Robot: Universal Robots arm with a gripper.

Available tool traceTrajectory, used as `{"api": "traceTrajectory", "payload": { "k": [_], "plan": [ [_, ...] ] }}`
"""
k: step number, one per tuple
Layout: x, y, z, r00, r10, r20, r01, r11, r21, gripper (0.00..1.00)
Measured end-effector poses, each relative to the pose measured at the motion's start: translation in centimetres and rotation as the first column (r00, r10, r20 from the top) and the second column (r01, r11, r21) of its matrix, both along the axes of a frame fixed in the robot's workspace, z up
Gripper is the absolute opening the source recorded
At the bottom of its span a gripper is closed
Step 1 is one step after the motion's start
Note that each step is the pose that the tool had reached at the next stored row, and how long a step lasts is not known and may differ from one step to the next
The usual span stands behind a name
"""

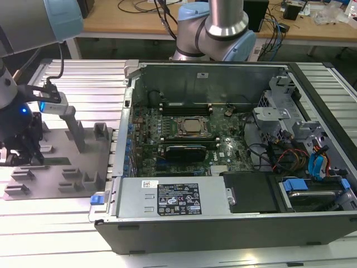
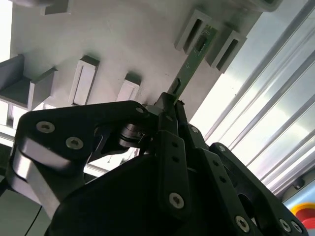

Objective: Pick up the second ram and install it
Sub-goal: 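Pick up the second ram and move it above second insertion slot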

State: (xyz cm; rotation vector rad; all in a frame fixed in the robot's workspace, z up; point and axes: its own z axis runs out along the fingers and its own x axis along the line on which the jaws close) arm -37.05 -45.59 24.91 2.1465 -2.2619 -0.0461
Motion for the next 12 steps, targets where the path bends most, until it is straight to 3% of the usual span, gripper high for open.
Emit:
{"api": "traceTrajectory", "payload": {
  "k": [12],
  "plan": [
    [0.0,0.0,2.59,1.0,0.0,0.0,0.0,1.0,-0.0001,0.11]
  ]
}}
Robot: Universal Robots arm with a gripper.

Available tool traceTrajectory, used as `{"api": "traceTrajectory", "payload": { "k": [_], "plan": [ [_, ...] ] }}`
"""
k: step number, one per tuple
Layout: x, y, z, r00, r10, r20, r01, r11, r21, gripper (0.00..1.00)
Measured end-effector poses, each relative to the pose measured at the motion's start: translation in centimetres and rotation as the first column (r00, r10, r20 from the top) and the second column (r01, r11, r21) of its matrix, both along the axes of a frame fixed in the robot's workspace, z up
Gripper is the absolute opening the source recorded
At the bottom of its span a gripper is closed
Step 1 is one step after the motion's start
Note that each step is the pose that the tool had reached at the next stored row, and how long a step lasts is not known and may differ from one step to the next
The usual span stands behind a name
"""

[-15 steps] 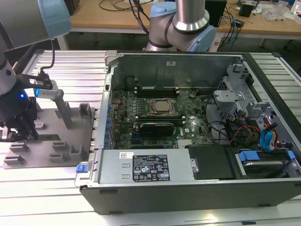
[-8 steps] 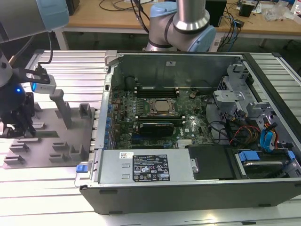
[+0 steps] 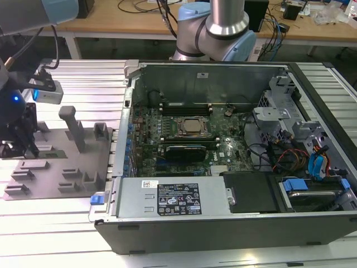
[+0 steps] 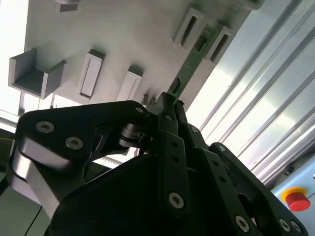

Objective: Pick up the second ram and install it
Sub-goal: 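Pick up the second ram and move it above second insertion slot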

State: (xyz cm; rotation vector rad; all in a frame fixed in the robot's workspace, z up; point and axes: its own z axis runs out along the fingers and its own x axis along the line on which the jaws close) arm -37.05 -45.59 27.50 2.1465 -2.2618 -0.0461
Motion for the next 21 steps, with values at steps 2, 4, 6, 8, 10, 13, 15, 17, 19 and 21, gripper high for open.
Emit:
{"api": "traceTrajectory", "payload": {
  "k": [2,4,6,8,10,13,15,17,19,21],
  "plan": [
    [0.0,0.0,0.35,1.0,0.0,0.0001,0.0,1.0,0.0001,0.11],
    [0.0,0.0,0.65,1.0,0.0,0.0,0.0,1.0,0.0,0.11],
    [0.0,0.0,1.03,1.0,0.0,0.0,0.0,1.0,0.0,0.11],
    [0.0,0.0,1.41,1.0,0.0,0.0,0.0,1.0,0.0,0.11],
    [0.0,0.0,1.65,1.0,0.0,0.0,0.0,1.0,0.0,0.11],
    [0.0,0.0,2.3,1.0,0.0,0.0,0.0,1.0,0.0001,0.11],
    [0.0,0.0,2.86,1.0,0.0,0.0,0.0,1.0,0.0001,0.11],
    [0.0,0.0,3.28,1.0,0.0,0.0,0.0,1.0,0.0001,0.11],
    [0.0,0.0,3.6,1.0,0.0,0.0,0.0,1.0,0.0,0.11],
    [0.0,0.0,4.03,1.0,0.0,0.0,0.0,1.0,0.0,0.11]
  ]
}}
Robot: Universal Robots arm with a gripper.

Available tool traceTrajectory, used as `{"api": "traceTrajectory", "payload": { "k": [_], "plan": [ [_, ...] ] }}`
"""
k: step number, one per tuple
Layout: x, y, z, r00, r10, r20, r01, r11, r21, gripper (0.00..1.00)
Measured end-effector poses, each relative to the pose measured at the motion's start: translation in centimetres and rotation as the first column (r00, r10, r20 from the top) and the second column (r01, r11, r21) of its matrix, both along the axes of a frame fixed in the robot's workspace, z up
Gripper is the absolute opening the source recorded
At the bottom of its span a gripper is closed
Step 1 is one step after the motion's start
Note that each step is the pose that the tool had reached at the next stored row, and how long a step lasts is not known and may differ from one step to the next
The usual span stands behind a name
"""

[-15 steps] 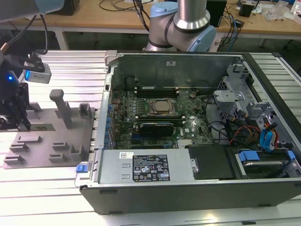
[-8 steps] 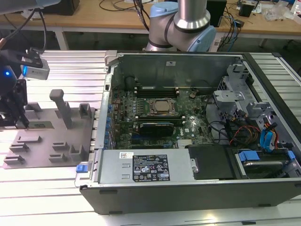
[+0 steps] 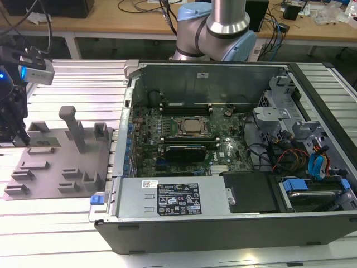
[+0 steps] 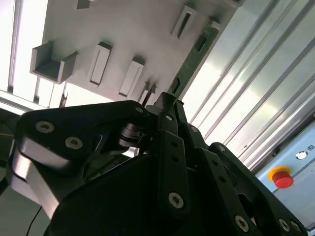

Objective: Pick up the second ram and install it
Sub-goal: 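Pick up the second ram and move it above second insertion slot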

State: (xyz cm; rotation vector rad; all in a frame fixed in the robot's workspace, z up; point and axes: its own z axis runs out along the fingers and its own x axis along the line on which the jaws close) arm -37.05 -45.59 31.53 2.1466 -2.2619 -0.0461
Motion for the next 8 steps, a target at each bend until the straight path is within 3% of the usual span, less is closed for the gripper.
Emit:
{"api": "traceTrajectory", "payload": {
  "k": [8],
  "plan": [
    [0.0,0.0,1.6,1.0,0.0,0.0001,0.0,1.0,0.0001,0.11]
  ]
}}
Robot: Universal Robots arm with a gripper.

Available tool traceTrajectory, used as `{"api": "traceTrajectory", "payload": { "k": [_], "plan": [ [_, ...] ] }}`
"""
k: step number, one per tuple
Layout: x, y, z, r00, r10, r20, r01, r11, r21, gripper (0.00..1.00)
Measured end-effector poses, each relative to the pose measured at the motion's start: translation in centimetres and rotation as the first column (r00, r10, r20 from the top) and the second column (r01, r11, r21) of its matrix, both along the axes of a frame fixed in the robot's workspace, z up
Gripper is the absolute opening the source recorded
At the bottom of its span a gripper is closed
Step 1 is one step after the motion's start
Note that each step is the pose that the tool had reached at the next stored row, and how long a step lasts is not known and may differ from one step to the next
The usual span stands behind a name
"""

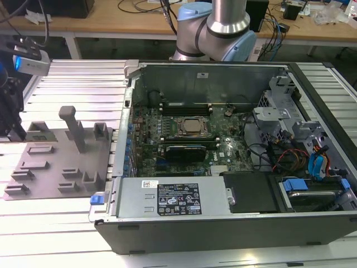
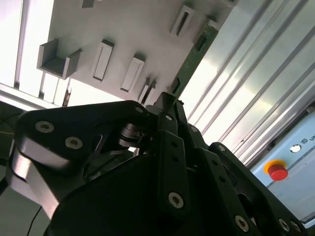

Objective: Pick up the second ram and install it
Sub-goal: 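Pick up the second ram and move it above second insertion slot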

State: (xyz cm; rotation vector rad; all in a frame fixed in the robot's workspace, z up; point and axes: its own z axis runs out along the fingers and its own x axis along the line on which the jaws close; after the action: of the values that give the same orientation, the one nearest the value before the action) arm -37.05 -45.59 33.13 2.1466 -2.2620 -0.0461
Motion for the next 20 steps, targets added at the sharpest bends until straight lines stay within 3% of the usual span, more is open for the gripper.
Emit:
{"api": "traceTrajectory", "payload": {
  "k": [9,16,20],
  "plan": [
    [0.0,0.0,1.78,1.0,0.0,-0.0002,0.0,1.0,-0.0001,0.11],
    [0.0,0.0,3.72,1.0,0.0,-0.0001,0.0,1.0,-0.0001,0.11],
    [0.0,0.0,5.32,1.0,0.0,-0.0001,0.0,1.0,0.0001,0.11]
  ]
}}
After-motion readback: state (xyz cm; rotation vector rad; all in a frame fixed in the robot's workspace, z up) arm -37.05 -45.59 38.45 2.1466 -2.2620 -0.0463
